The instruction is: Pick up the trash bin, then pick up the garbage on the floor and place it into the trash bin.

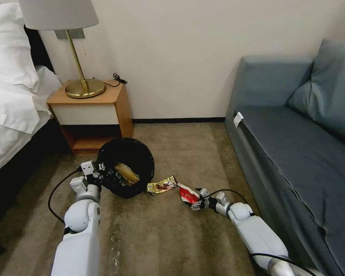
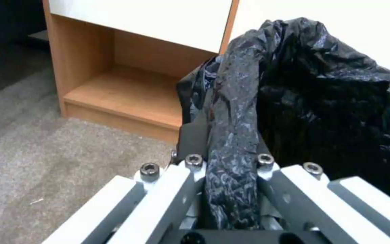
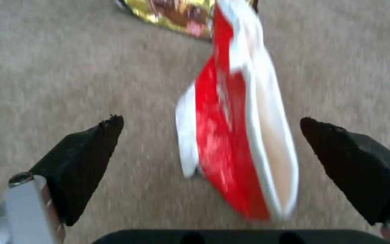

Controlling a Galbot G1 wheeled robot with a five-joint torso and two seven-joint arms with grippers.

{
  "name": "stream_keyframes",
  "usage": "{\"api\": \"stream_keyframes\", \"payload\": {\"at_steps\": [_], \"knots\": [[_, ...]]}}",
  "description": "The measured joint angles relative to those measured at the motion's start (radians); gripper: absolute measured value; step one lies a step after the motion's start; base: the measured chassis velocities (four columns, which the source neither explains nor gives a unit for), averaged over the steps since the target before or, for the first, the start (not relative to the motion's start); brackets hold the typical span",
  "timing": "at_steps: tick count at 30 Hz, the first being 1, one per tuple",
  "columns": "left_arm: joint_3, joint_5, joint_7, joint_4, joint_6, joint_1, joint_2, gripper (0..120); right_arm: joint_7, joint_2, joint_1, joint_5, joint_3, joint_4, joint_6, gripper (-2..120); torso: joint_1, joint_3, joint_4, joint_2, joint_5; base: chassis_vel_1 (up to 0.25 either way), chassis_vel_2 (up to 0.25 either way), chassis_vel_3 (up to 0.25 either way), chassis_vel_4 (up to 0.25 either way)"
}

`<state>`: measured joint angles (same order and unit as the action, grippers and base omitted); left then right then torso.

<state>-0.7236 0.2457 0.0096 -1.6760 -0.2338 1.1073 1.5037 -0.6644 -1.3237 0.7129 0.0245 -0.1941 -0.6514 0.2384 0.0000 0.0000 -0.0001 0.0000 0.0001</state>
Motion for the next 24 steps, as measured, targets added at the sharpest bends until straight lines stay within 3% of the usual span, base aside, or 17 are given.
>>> {"api": "stream_keyframes", "payload": {"at_steps": [4,8,16,18,24], "knots": [[-0.002,0.0,0.0,-0.001,0.0,0.002,-0.001,4,-0.007,-0.001,0.002,0.01,-0.016,0.024,0.02,96,0.0,0.0,0.0,0.0,0.0,0.0,0.0,0.0,0.0],[0.002,0.0,0.0,-0.001,0.0,0.003,0.0,4,-0.009,-0.004,0.015,0.008,-0.023,0.015,0.029,77,0.0,0.0,0.0001,0.0,0.0,0.0,0.0,0.0,0.0],[0.007,-0.002,0.0,-0.001,0.0,0.001,0.0,4,0.0,-0.009,0.023,0.005,-0.034,0.009,0.037,54,0.0,0.0,0.0,0.0,-0.0001,0.0,0.0,0.0,0.0],[0.007,-0.003,0.0,-0.003,0.0,0.002,-0.001,4,0.004,-0.009,0.029,0.004,-0.039,0.005,0.041,39,0.0,0.0,0.0001,0.0,-0.0001,0.0,0.0,0.0,0.0],[0.008,-0.004,0.0,-0.003,0.0,0.004,0.0,4,0.017,-0.011,0.038,0.002,-0.041,0.001,0.044,25,0.0,0.0,0.0001,0.0,-0.0001,0.0,0.0,0.0,0.0]]}}
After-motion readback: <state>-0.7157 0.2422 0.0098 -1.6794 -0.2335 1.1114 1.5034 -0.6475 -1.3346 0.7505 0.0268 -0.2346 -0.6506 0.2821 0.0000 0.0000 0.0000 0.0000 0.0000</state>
